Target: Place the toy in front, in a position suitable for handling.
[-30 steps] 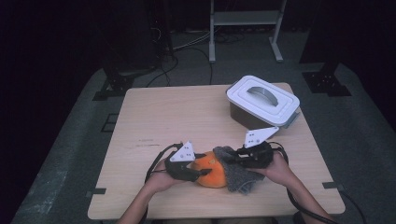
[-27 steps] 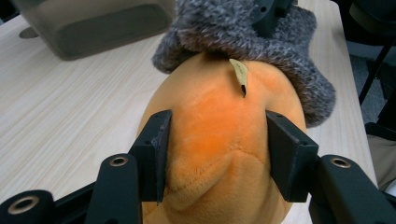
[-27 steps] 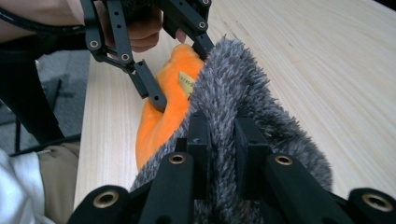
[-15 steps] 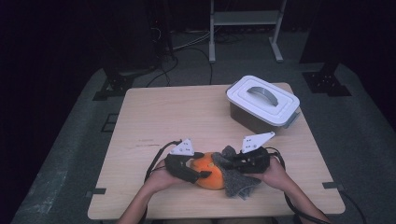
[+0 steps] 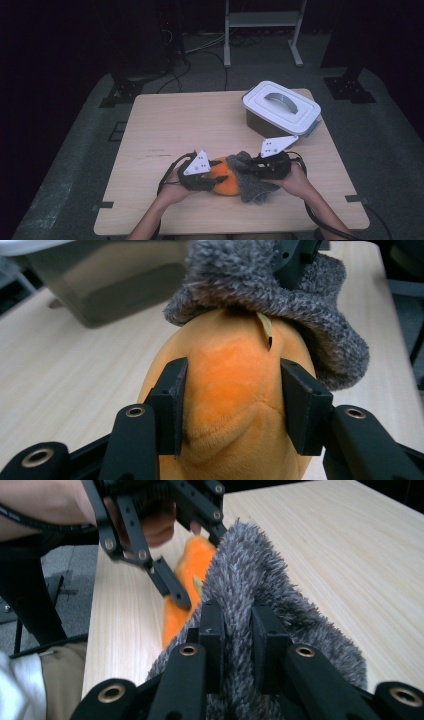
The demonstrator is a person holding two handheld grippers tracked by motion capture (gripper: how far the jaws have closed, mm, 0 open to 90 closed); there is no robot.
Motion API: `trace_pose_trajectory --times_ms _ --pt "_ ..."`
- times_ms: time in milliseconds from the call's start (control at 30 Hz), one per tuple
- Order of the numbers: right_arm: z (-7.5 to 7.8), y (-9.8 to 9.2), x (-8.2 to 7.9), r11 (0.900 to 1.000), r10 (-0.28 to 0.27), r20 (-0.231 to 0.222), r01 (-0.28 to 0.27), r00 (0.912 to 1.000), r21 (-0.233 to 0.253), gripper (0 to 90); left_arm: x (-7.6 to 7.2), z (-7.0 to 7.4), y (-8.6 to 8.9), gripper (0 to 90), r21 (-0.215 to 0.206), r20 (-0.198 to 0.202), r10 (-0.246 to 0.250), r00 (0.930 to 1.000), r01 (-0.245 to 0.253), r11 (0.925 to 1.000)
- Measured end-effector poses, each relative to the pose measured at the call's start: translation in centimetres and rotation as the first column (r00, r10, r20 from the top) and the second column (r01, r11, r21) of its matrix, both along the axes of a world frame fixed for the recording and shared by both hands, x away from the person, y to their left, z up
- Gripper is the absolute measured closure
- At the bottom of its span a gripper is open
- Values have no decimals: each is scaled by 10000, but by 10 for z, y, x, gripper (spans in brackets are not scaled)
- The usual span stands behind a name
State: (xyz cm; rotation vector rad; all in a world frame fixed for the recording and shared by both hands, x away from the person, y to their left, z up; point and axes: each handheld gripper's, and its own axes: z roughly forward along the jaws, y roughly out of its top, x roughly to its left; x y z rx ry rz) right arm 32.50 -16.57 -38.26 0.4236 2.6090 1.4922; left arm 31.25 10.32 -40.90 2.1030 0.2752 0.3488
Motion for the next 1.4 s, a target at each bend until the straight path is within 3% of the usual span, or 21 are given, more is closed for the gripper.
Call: trace_pose_trajectory --times_ms 100,233,333,467,767,967,1067,1200,1267,1400 --pt "-6 5 5 9999 26 -194 -28 9998 -114 768 5 -4 7 475 -51 -445 122 9989 -125 9999" --pt "-17 12 5 10000 48 -384 -45 9993 58 769 10 -2 9 280 -12 -1623 408 9859 -416 9991" --pt "-19 15 2 9998 212 -352 -214 9992 -61 769 10 -3 10 259 4 -1882 350 9815 -356 9994" --pt "-21 9 -1 9994 256 -375 -264 9990 -209 768 7 -6 10 361 85 -1915 196 9813 -183 9998" --pt "-35 -21 -2 9986 -339 -843 303 9959 -433 768 5 -11 16 395 216 -1842 -369 9822 416 9989" --pt "-16 -3 -4 9999 77 -424 -80 9991 -74 768 1 -12 15 393 299 -1759 -518 9830 579 9979" --pt "-18 8 -3 9990 253 -418 -267 9988 -352 768 2 -10 17 364 351 -1847 -439 9818 512 9981" --pt "-28 5 -2 9998 158 -626 -167 9979 -135 769 2 -5 16 207 449 -2031 -106 9791 202 9988" --pt "-29 2 -1 9999 96 -691 -105 9976 -129 769 2 -6 13 195 611 -1986 -77 9800 203 9979" --pt "-22 1 -3 9996 103 -507 -117 9987 -273 769 1 -8 13 360 605 -1663 -111 9860 215 9979"
